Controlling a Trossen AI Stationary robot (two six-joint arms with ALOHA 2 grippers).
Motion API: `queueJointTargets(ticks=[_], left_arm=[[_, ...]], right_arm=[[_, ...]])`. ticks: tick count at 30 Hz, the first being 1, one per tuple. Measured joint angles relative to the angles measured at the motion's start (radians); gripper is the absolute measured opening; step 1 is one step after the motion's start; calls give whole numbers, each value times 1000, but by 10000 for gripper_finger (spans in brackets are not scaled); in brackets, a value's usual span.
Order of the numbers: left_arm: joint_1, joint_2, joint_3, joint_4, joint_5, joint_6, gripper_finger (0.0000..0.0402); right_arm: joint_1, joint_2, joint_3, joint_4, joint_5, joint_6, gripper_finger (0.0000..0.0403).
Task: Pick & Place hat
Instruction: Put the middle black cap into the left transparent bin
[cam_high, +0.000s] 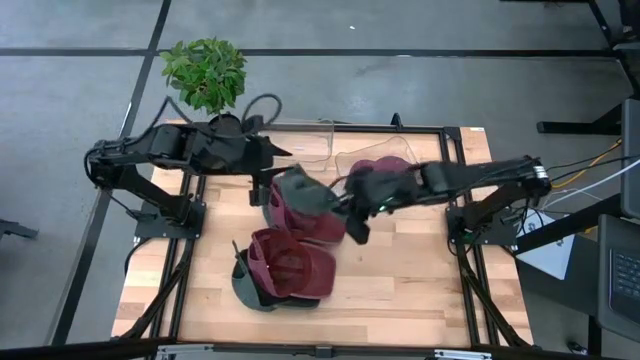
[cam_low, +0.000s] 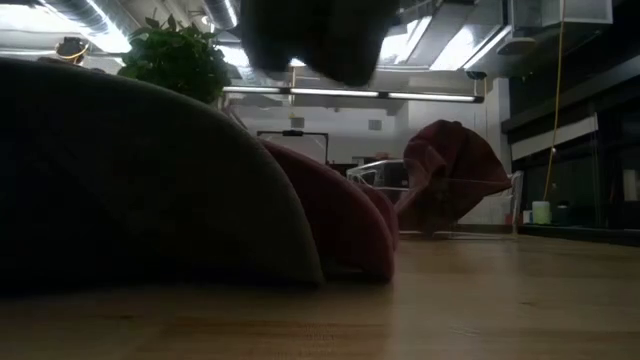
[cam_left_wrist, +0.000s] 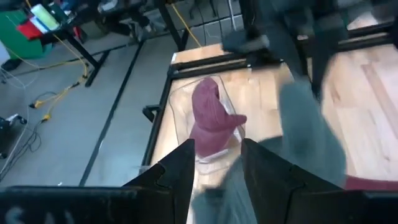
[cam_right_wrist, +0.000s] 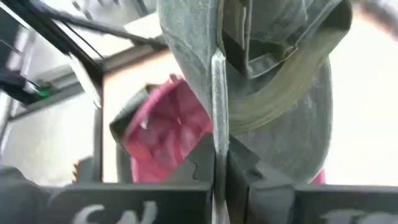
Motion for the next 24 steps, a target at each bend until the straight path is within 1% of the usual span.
queueJointTargets(ticks=[2,6,8,11,15,19,24], left_arm=[[-1,-17,27,-22,36,20,127],[-3,-67,49,-59,170,29,127],[-3,-91,49,-67,210,30,127],[-3,-114,49,-64,207,32,127],[-3,-114,49,-64,217,74,127],[-3,-83,49,-62,273,109,127],[-3,-30,49,-57,282,124,134]], right_arm=[[-9,-35,17,-6,-2,-26,13],[-14,-95,31,-14,-1,-78,13],[-16,-115,32,-14,-2,-109,13],[-18,-127,32,-14,-11,-151,13],[-19,-124,32,1,-63,-206,14],[-18,-117,32,1,-76,-236,14],[-19,-114,32,2,-73,-290,15]])
